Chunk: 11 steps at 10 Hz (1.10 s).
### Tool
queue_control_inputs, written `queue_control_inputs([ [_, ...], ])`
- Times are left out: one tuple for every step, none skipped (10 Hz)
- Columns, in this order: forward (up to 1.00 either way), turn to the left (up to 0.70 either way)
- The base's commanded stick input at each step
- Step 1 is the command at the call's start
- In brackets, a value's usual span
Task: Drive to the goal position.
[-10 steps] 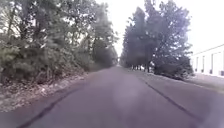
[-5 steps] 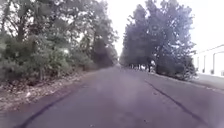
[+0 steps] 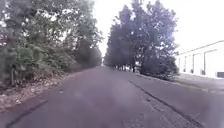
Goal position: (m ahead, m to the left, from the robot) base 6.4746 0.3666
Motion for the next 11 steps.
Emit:
queue_control_inputs([
  [1.0, 0.0],
  [1.0, 0.0],
  [1.0, 0.0],
  [1.0, 0.0],
  [1.0, 0.0],
  [1.0, 0.0],
  [1.0, 0.0],
  [1.0, 0.0],
  [1.0, 0.0],
  [1.0, 0.0],
  [1.0, 0.0],
])
